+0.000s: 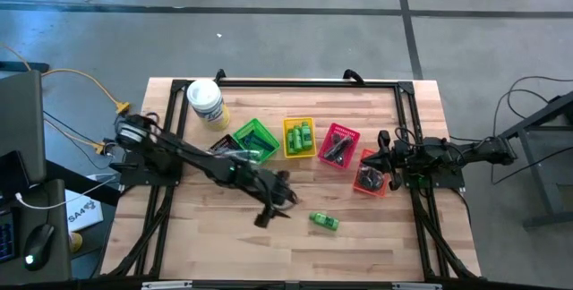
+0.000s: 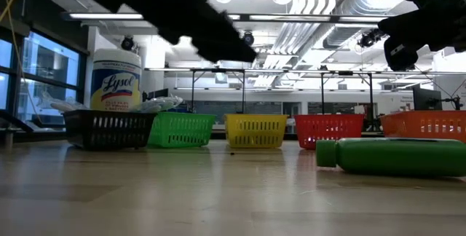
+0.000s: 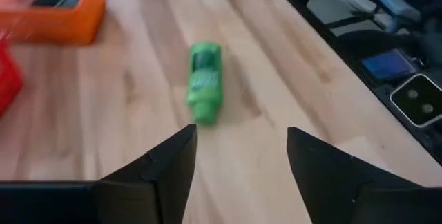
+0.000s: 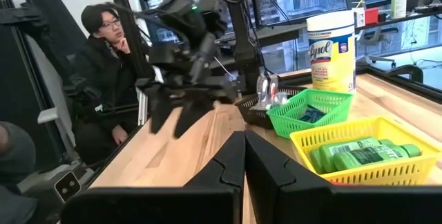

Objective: Pick & Place Travel size toiletries
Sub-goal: Put the green bottle shampoo into the yellow bin

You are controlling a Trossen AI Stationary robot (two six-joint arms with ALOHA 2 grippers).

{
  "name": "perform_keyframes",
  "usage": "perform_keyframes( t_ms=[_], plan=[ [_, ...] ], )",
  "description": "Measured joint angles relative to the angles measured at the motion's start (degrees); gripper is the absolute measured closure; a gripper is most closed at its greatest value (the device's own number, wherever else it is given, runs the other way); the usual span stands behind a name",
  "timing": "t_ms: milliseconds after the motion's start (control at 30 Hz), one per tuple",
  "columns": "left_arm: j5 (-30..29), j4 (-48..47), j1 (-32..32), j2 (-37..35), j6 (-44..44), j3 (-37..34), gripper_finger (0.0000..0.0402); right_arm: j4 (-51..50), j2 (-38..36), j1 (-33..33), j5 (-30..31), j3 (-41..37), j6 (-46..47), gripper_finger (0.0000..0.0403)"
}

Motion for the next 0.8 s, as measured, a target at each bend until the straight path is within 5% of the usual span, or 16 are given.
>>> perform_keyframes(
  t_ms=[333, 800],
  plan=[
    [5.16, -6.25, -1.03, 12.52, -0.01, 17.13, 0.0119, -0.38, 0.0, -0.02, 0.02, 0.0, 0.0, 0.0401],
    [4.16, -9.16, -0.98, 24.75, 3.63, 28.91, 0.0073, -0.55, 0.69, 0.0, 0.17, 0.02, -0.42, 0.0401]
  ],
)
